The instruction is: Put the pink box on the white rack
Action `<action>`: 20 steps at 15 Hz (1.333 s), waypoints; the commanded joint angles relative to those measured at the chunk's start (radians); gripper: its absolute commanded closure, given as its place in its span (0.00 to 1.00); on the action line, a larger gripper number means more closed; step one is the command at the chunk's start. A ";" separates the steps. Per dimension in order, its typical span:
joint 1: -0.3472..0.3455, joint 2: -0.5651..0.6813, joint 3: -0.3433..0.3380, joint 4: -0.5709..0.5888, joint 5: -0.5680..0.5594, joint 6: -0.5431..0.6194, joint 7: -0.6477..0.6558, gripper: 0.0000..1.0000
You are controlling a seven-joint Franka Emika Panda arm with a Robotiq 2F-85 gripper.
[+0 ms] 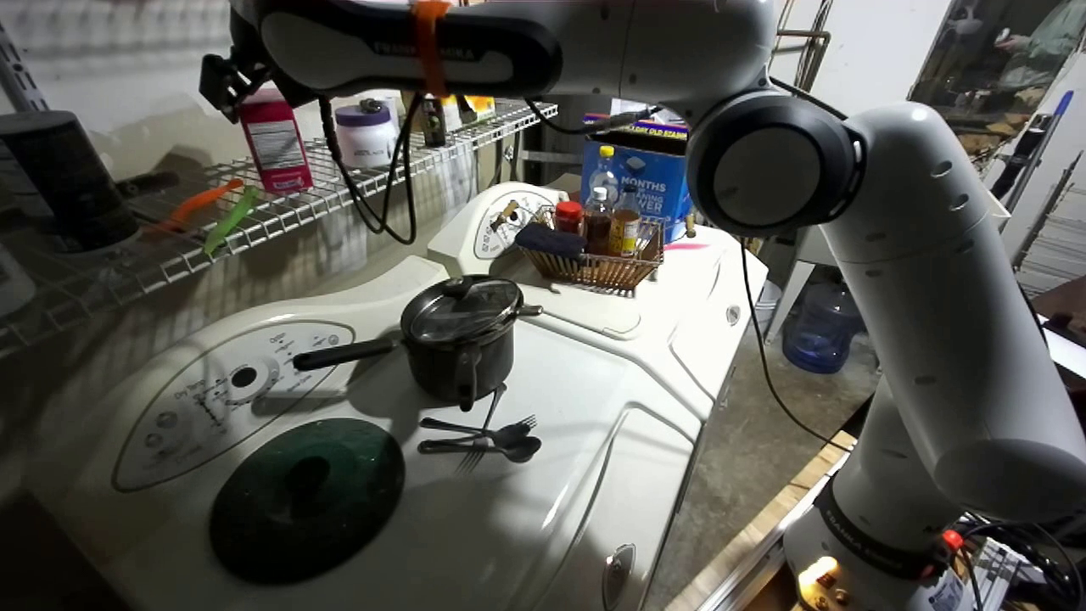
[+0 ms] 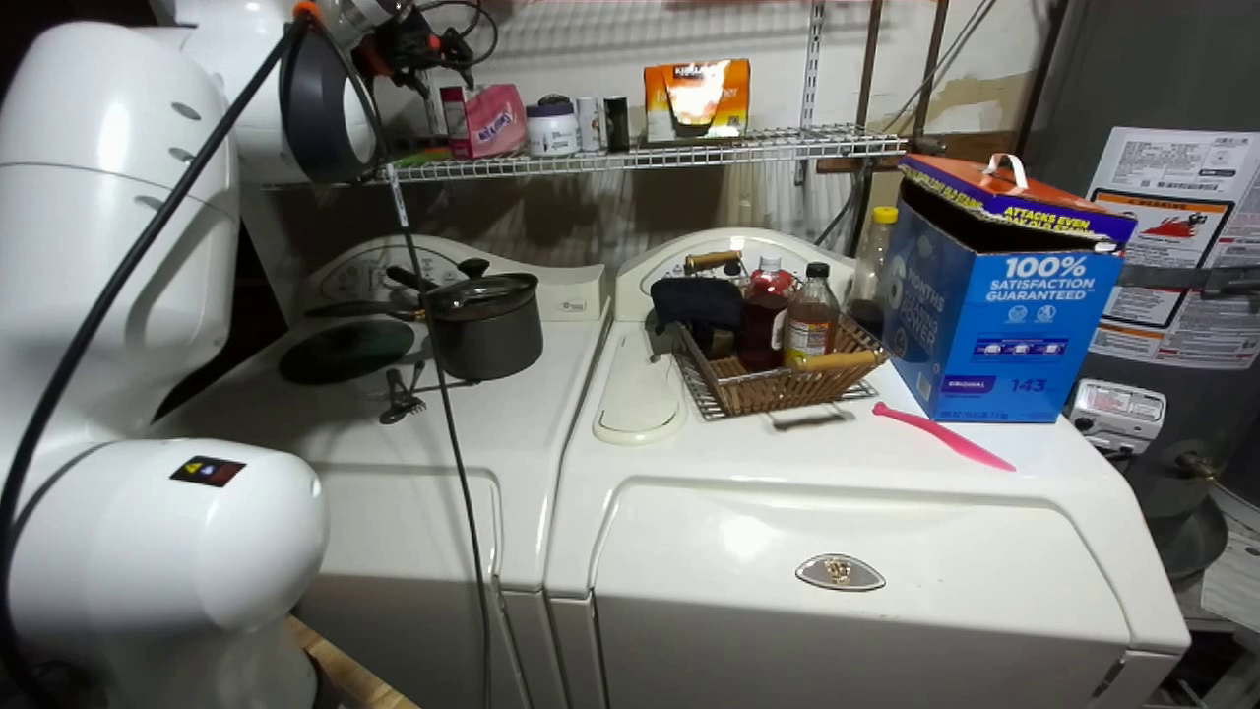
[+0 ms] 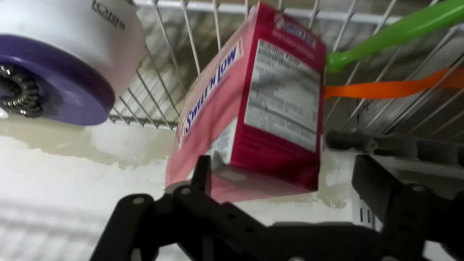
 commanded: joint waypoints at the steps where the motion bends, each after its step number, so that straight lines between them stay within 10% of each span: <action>1: -0.009 -0.015 0.074 0.058 0.125 -0.214 -0.044 0.00; 20: 0.021 -0.199 0.094 0.009 0.306 -1.102 0.240 0.00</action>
